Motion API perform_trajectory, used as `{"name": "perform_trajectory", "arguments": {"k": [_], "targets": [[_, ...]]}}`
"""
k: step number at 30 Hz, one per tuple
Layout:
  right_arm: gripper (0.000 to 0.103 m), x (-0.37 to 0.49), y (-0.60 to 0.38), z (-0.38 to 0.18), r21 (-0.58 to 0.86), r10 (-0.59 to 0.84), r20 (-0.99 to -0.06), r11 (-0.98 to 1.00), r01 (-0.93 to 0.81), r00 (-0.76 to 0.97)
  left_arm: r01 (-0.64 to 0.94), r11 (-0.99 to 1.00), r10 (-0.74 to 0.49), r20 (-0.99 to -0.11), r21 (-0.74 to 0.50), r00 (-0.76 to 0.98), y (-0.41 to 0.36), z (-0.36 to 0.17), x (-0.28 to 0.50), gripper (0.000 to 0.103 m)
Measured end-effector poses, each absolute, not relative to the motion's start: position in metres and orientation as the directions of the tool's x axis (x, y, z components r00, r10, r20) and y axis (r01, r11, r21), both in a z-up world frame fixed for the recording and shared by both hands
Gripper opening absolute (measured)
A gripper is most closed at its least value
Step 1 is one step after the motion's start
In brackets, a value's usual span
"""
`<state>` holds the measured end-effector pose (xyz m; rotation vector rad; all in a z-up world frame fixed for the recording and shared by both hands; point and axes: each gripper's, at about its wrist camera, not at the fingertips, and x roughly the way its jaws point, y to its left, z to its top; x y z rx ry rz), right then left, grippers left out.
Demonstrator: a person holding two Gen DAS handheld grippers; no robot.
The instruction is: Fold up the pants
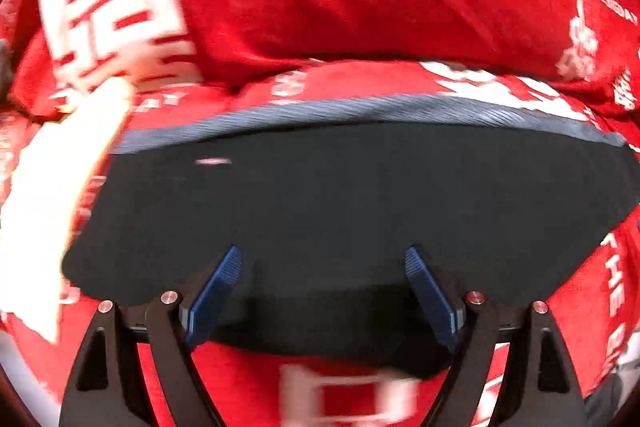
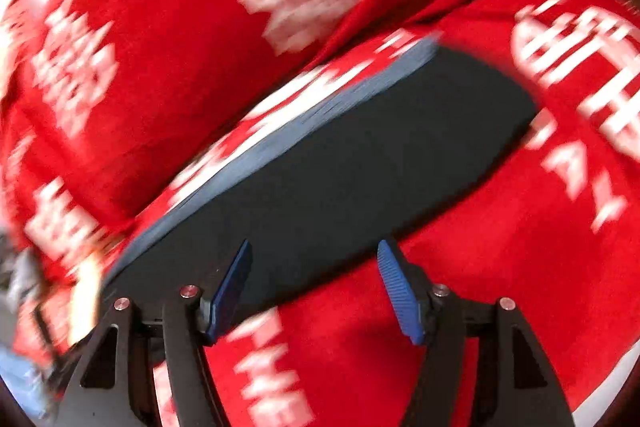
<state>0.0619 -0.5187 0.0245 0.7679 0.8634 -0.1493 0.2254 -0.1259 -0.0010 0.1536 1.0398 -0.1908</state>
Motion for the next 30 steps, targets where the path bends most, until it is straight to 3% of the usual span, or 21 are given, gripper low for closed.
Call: {"name": "perform_trajectory", "arguments": {"k": [5, 7, 10, 12, 22, 24, 25, 26, 28, 30], "targets": [[0.069, 0.095, -0.409, 0.0, 0.774, 0.556, -0.58, 0.604, 0.19, 0.595, 0.089, 0.994, 0.018, -0.867, 0.071, 0.497, -0.05, -0.001, 0.252, 0.086], [0.069, 0.11, -0.367, -0.01, 0.827, 0.645, -0.521, 0.544, 0.144, 0.559, 0.046, 0.99, 0.094, -0.865, 0.133, 0.494, -0.024, -0.014, 0.262, 0.086], [0.068, 0.137, -0.324, -0.026, 0.853, 0.7, -0.493, 0.506, 0.129, 0.517, 0.03, 0.98, 0.166, -0.892, 0.196, 0.421, 0.004, -0.047, 0.273, 0.087], [0.066, 0.146, -0.31, -0.039, 0.874, 0.726, -0.472, 0.458, 0.162, 0.5, 0.041, 0.985, 0.129, -0.882, 0.166, 0.453, 0.011, -0.05, 0.269, 0.092], [0.063, 0.149, -0.312, -0.049, 0.884, 0.703, -0.46, 0.42, 0.206, 0.542, 0.073, 0.987, 0.09, -0.862, 0.145, 0.498, 0.015, -0.055, 0.266, 0.093], [0.049, 0.157, -0.31, -0.056, 0.879, 0.698, -0.473, 0.412, 0.239, 0.537, 0.08, 0.986, 0.086, -0.864, 0.144, 0.496, 0.015, -0.053, 0.266, 0.093], [0.017, 0.161, -0.309, -0.059, 0.869, 0.699, -0.494, 0.418, 0.265, 0.518, 0.082, 0.987, 0.081, -0.867, 0.139, 0.492, 0.016, -0.052, 0.266, 0.093], [0.01, 0.162, -0.309, -0.059, 0.862, 0.699, -0.506, 0.42, 0.283, 0.505, 0.088, 0.988, 0.072, -0.871, 0.13, 0.485, 0.018, -0.051, 0.266, 0.093], [0.01, 0.157, -0.31, -0.044, 0.869, 0.695, -0.491, 0.437, 0.234, 0.525, 0.108, 0.986, 0.058, -0.875, 0.125, 0.481, 0.021, -0.05, 0.266, 0.093], [0.009, 0.148, -0.308, -0.035, 0.833, 0.672, -0.54, 0.515, 0.203, 0.507, 0.128, 0.984, 0.044, -0.873, 0.121, 0.485, 0.024, -0.051, 0.265, 0.093]]}}
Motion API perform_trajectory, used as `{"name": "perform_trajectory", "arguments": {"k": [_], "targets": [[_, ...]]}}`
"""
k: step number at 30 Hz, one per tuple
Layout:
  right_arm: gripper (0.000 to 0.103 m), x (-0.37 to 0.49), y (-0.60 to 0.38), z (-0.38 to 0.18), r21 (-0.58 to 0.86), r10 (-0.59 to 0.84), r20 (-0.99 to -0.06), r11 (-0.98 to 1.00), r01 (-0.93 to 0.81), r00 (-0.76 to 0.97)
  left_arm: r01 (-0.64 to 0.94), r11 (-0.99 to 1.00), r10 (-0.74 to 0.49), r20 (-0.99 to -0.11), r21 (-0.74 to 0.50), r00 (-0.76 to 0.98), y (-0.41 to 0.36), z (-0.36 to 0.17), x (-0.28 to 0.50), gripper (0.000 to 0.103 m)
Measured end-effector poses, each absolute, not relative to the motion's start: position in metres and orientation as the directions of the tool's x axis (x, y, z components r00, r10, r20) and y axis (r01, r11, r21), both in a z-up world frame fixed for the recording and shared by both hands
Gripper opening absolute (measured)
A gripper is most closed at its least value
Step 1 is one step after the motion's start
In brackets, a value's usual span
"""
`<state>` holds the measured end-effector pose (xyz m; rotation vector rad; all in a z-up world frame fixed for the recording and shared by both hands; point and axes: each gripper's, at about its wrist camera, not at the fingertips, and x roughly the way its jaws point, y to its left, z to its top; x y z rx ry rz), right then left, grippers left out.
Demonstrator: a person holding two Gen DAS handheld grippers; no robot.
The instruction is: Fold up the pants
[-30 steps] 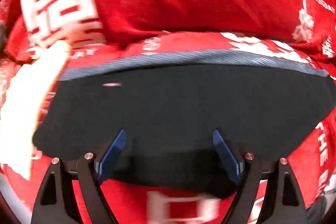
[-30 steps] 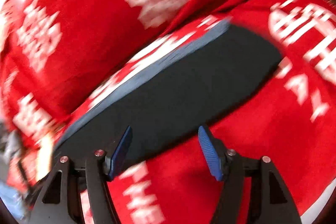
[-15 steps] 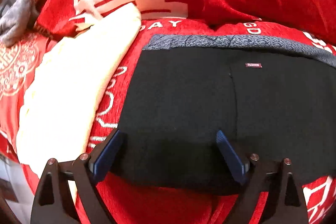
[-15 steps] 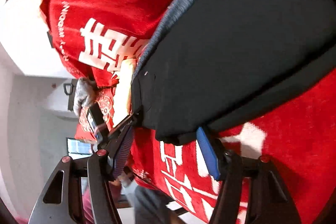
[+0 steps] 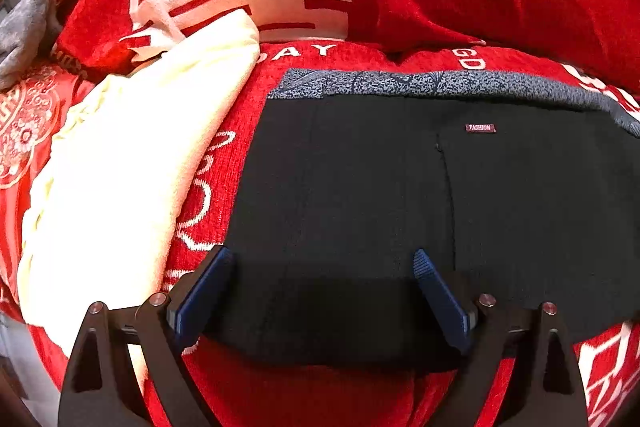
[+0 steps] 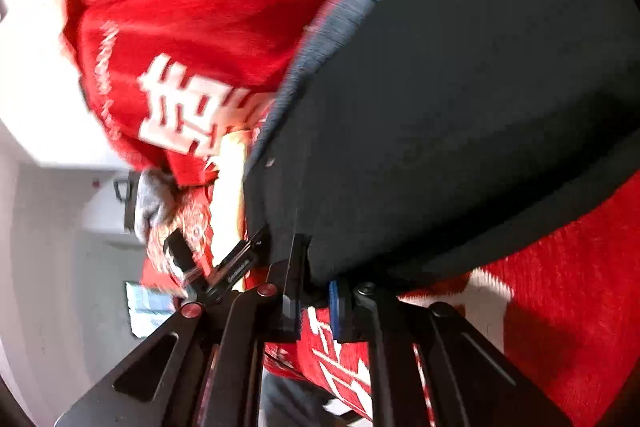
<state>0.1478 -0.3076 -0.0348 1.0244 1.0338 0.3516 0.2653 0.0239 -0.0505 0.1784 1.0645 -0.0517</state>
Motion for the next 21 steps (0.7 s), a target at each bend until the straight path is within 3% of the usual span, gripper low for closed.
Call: {"name": "perform_trajectory", "arguments": {"k": [2, 5, 9, 16, 21], "targets": [[0.009, 0.144, -0.306, -0.046, 0.77, 0.626, -0.622, 0.597, 0.225, 0.47, 0.123, 0.985, 0.044, -0.871, 0.119, 0.488, 0.026, -0.052, 0.267, 0.098], [0.012, 0.135, -0.316, -0.05, 0.811, 0.661, -0.574, 0.539, 0.227, 0.484, 0.083, 0.989, 0.069, -0.877, 0.123, 0.475, 0.028, -0.045, 0.264, 0.098], [0.014, 0.109, -0.343, -0.021, 0.738, 0.583, -0.638, 0.65, 0.182, 0.504, 0.152, 0.984, 0.001, -0.86, 0.092, 0.511, 0.01, -0.015, 0.242, 0.098], [0.015, 0.111, -0.4, 0.019, 0.621, 0.385, -0.684, 0.754, 0.216, 0.62, 0.37, 0.929, -0.22, -0.842, -0.026, 0.493, -0.109, 0.01, 0.224, 0.098], [0.012, 0.117, -0.414, -0.015, 0.555, 0.333, -0.764, 0.776, 0.3, 0.553, 0.441, 0.897, -0.22, -0.885, -0.018, 0.411, -0.176, -0.016, 0.22, 0.098]]}}
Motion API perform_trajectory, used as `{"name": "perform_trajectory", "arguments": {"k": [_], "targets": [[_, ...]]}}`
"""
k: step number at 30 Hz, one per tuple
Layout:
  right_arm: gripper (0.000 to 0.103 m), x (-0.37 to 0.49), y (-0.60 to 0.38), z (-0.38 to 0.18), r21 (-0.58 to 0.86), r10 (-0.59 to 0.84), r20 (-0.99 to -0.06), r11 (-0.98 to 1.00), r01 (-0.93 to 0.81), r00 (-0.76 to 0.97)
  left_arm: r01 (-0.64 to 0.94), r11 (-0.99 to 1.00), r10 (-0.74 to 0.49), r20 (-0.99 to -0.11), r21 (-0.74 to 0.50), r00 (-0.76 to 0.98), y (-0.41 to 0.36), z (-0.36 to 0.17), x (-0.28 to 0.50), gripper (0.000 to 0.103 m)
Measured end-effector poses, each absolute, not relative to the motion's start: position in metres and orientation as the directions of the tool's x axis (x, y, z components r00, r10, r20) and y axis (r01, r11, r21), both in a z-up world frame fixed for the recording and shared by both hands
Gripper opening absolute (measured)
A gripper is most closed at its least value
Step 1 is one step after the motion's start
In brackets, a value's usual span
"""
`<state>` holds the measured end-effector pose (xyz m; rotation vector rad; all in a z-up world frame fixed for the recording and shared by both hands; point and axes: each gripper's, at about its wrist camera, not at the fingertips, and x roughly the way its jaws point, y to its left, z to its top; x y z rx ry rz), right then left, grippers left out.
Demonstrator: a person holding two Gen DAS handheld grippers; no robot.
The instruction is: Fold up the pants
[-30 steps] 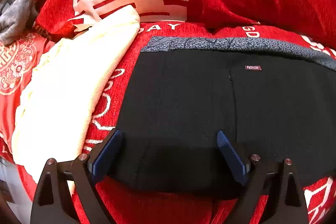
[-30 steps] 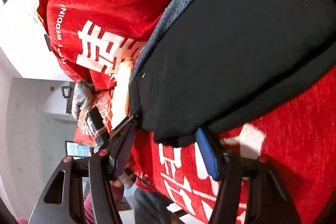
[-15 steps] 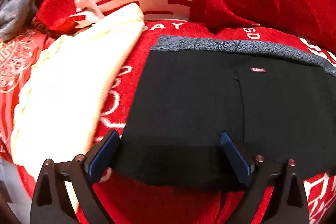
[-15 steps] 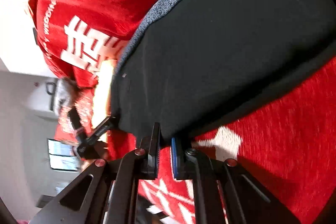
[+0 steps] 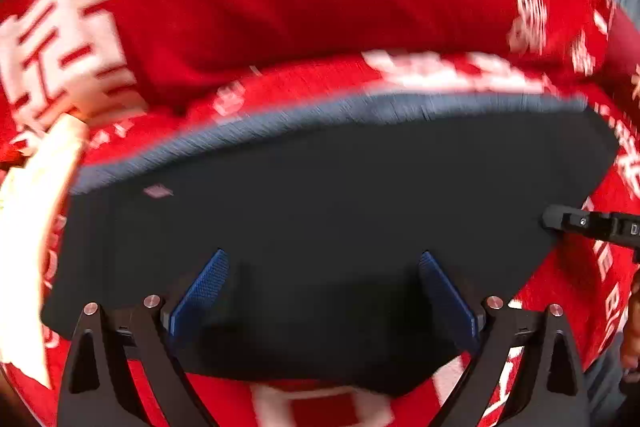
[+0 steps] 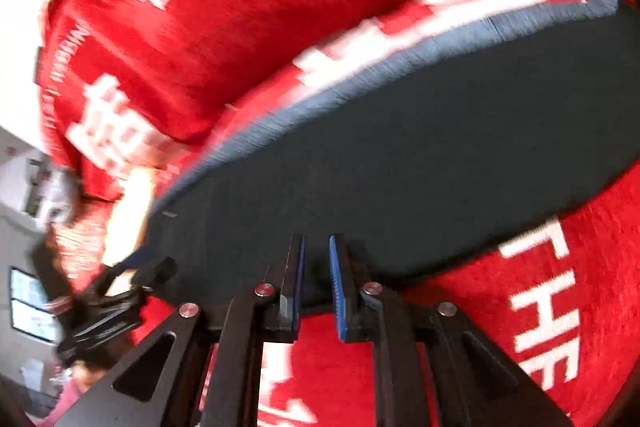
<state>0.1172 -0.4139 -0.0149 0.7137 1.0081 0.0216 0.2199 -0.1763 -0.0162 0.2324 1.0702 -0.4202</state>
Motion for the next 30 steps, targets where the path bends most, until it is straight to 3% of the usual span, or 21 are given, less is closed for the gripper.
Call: {"name": "perform_trajectory", "arguments": {"k": [4, 9, 10, 14, 22, 26, 30], "targets": [[0.011, 0.094, -0.424, -0.015, 0.618, 0.377, -0.713, 0.736, 0.275, 0.591, 0.455, 0.89, -0.196, -0.875, 0.031, 0.442, -0.183, -0.025, 0.194, 0.098], [0.014, 0.077, -0.413, -0.011, 0.595, 0.371, -0.731, 0.758, 0.268, 0.572, 0.39, 0.92, -0.209, -0.889, -0.037, 0.408, -0.162, -0.009, 0.19, 0.098], [0.019, 0.072, -0.409, -0.011, 0.583, 0.363, -0.738, 0.768, 0.267, 0.568, 0.384, 0.922, -0.209, -0.886, -0.038, 0.414, -0.16, -0.007, 0.186, 0.098], [0.056, 0.047, -0.4, -0.012, 0.595, 0.362, -0.722, 0.76, 0.262, 0.59, 0.388, 0.921, -0.203, -0.877, -0.02, 0.437, -0.162, 0.0, 0.167, 0.098], [0.065, 0.017, -0.395, -0.023, 0.674, 0.407, -0.628, 0.711, 0.202, 0.663, 0.392, 0.92, -0.183, -0.893, -0.008, 0.412, -0.164, -0.01, 0.133, 0.098], [0.079, 0.011, -0.392, -0.024, 0.708, 0.444, -0.575, 0.69, 0.147, 0.687, 0.358, 0.934, -0.156, -0.913, -0.012, 0.376, -0.161, -0.021, 0.128, 0.098], [0.08, 0.004, -0.384, -0.024, 0.686, 0.427, -0.545, 0.722, 0.09, 0.722, 0.336, 0.942, -0.129, -0.925, -0.002, 0.357, -0.162, -0.032, 0.122, 0.098]]}}
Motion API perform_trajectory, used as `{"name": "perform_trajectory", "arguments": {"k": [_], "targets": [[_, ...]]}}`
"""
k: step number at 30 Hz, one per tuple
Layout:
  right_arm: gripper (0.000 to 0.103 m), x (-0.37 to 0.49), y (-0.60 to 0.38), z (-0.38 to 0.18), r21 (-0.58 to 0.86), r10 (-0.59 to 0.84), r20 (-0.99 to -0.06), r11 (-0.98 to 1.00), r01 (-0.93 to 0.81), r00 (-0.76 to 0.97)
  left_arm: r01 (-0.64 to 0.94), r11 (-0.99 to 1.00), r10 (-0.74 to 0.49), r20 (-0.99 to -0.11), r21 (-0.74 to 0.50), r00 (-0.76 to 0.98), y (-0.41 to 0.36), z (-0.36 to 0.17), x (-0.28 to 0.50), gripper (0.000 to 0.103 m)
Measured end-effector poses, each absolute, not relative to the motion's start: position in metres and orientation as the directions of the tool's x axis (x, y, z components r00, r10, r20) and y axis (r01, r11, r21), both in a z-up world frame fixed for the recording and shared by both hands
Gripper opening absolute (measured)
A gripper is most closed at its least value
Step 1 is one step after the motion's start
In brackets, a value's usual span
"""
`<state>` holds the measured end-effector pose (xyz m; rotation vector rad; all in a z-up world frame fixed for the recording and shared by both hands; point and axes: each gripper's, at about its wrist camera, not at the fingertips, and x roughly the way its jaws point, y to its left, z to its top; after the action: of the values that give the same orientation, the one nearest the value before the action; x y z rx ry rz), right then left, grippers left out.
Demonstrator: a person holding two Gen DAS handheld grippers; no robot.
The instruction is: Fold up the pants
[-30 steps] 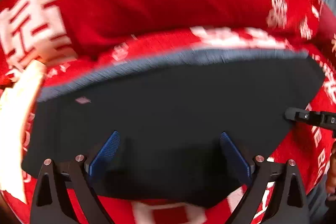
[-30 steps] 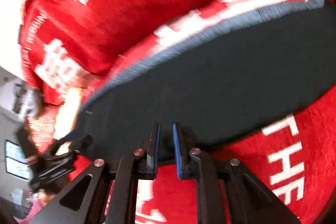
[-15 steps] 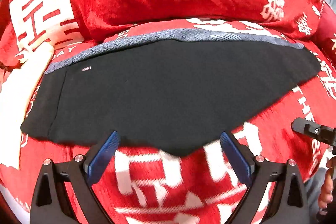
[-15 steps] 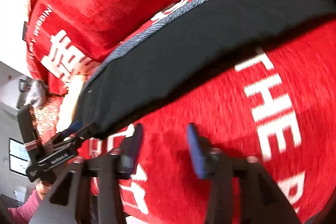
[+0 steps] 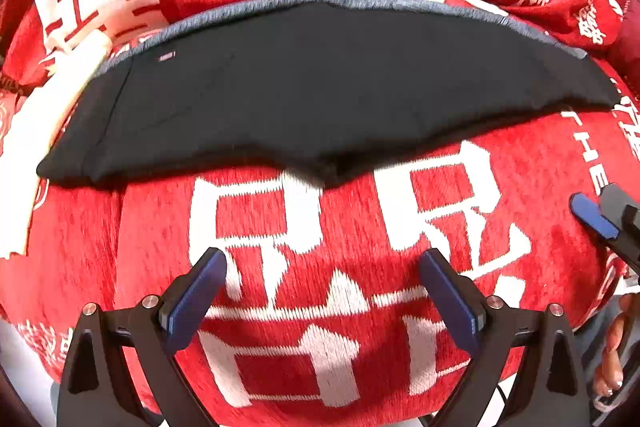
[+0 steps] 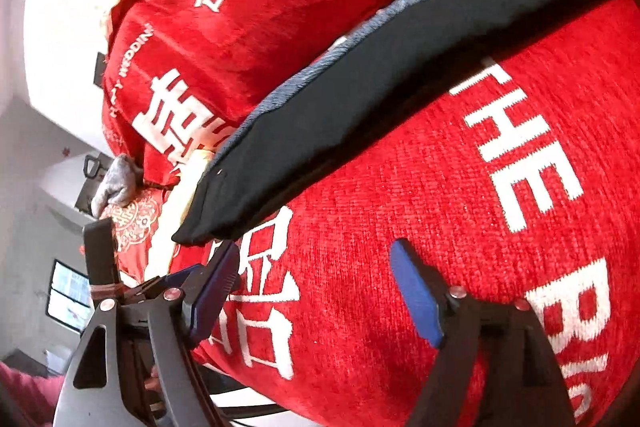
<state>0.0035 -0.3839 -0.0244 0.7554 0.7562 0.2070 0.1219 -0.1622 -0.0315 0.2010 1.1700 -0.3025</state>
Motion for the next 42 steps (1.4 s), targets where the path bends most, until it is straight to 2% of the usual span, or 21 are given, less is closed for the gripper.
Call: {"name": "perform_trajectory", "arguments": {"k": [6, 11, 16, 20, 42], "targets": [[0.08, 0.001, -0.385, -0.026, 0.693, 0.438, -0.519, 0.719, 0.061, 0.734, 0.319, 0.948, -0.119, -0.93, -0.002, 0.348, -0.162, -0.032, 0.121, 0.098], [0.08, -0.002, -0.375, -0.025, 0.642, 0.408, -0.533, 0.766, 0.04, 0.741, 0.314, 0.949, -0.106, -0.928, 0.013, 0.358, -0.163, -0.032, 0.119, 0.098], [0.081, -0.005, -0.381, -0.026, 0.675, 0.431, -0.5, 0.737, 0.027, 0.751, 0.317, 0.948, -0.101, -0.929, 0.018, 0.355, -0.164, -0.031, 0.118, 0.098], [0.081, -0.006, -0.377, -0.025, 0.646, 0.41, -0.519, 0.762, 0.03, 0.75, 0.32, 0.947, -0.09, -0.931, 0.03, 0.353, -0.168, -0.027, 0.119, 0.098], [0.081, -0.011, -0.382, -0.024, 0.683, 0.437, -0.485, 0.73, 0.016, 0.757, 0.336, 0.941, -0.095, -0.918, 0.044, 0.385, -0.184, 0.004, 0.118, 0.098]]}}
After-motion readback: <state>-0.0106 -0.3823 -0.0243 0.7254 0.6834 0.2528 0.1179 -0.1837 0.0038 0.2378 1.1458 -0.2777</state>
